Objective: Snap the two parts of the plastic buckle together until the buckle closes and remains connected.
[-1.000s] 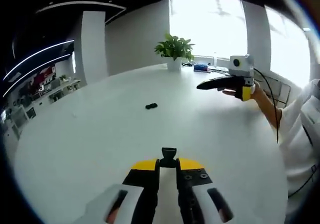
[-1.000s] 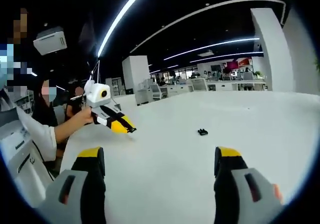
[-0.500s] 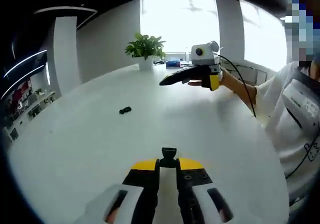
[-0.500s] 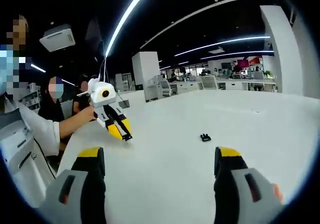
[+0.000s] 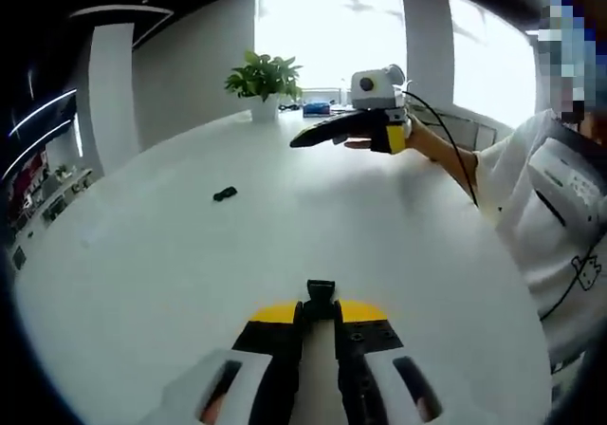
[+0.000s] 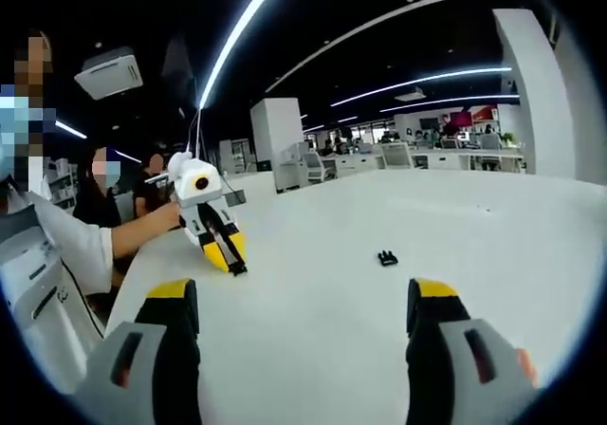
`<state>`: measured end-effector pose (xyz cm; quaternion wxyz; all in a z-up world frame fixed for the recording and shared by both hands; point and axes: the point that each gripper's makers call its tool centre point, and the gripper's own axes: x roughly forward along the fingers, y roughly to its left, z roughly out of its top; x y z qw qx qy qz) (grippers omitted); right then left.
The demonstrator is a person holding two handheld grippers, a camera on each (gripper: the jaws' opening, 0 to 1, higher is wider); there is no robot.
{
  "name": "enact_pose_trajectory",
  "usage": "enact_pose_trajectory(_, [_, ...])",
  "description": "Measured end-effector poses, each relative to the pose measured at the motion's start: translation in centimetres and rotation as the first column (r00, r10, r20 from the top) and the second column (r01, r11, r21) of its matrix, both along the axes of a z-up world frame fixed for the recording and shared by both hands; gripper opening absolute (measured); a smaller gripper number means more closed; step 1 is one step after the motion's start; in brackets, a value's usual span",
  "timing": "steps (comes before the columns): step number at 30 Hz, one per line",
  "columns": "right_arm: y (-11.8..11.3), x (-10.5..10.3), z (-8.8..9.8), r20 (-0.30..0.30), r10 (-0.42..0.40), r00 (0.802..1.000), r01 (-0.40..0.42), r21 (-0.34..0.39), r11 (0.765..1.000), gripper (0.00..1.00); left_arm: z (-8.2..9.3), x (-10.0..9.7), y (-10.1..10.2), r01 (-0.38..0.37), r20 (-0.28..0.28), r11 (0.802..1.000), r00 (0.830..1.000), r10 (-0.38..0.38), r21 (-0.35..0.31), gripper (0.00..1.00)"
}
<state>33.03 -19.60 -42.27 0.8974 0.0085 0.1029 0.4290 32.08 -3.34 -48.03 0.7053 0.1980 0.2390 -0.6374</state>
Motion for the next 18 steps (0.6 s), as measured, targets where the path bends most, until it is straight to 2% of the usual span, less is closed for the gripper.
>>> enact_pose_trajectory(8, [-0.04, -0.02, -0.11, -0.004, 0.001, 1.0, -0.001, -0.003, 1.0, 0.9, 0.03, 0.23, 0.46, 0.079, -0.001, 0.997, 0.997, -0.079, -0.001, 0.11])
enact_pose_trajectory(13, [-0.18, 0.05, -0.14, -0.006, -0.004, 1.0, 0.004, -0.003, 1.0, 0.9, -0.09, -0.01, 0.59, 0.138, 0.017, 0.99, 0.99, -0.138, 0.01, 0.11])
enact_pose_trajectory(18, [-0.15, -0.03, -0.06, -0.002, 0.0, 1.0, 0.0, 0.0, 1.0, 0.91, 0.0, 0.15, 0.85, 0.151, 0.023, 0.988, 0.988, -0.151, 0.004, 0.12])
